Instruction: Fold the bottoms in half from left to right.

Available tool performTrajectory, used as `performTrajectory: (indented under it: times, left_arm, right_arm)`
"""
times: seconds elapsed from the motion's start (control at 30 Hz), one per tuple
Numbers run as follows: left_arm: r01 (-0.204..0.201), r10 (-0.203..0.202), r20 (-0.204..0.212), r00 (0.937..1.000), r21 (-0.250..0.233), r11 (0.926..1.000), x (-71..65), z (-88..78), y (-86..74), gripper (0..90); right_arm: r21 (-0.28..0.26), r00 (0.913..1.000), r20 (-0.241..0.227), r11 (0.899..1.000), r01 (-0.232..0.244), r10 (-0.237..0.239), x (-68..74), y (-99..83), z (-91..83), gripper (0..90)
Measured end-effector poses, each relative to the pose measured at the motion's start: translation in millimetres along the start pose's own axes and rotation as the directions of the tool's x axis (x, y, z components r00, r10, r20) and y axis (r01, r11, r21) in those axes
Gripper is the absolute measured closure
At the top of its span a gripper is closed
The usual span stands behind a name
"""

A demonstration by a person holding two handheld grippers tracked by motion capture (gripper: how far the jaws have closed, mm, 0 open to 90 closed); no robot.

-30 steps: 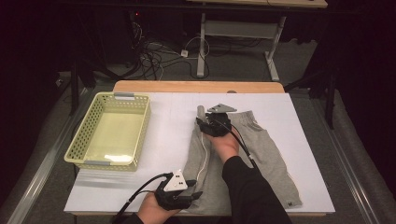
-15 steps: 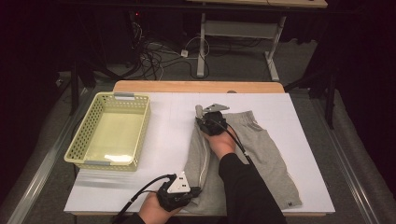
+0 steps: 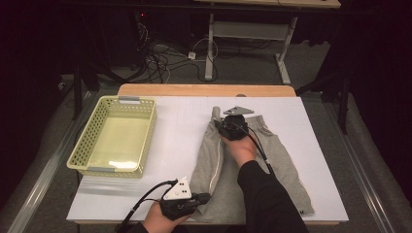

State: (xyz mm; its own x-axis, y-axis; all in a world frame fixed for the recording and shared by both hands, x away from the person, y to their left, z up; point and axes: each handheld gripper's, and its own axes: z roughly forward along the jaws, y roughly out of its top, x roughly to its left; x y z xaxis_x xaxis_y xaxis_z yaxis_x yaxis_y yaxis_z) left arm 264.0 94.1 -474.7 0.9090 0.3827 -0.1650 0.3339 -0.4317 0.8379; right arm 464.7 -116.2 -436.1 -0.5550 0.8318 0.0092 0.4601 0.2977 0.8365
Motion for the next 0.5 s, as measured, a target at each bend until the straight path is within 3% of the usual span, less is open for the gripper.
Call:
performTrajectory:
  times: [0.5]
  left_arm:
    - [-0.017,0.018,0.040,0.9990,-0.018,0.9997,-13.5,6.2,11.0,84.2]
  right_arm:
    - [-0.021,0.9994,0.017,0.999,-0.028,0.028,-22.6,-16.1,-26.2,76.6]
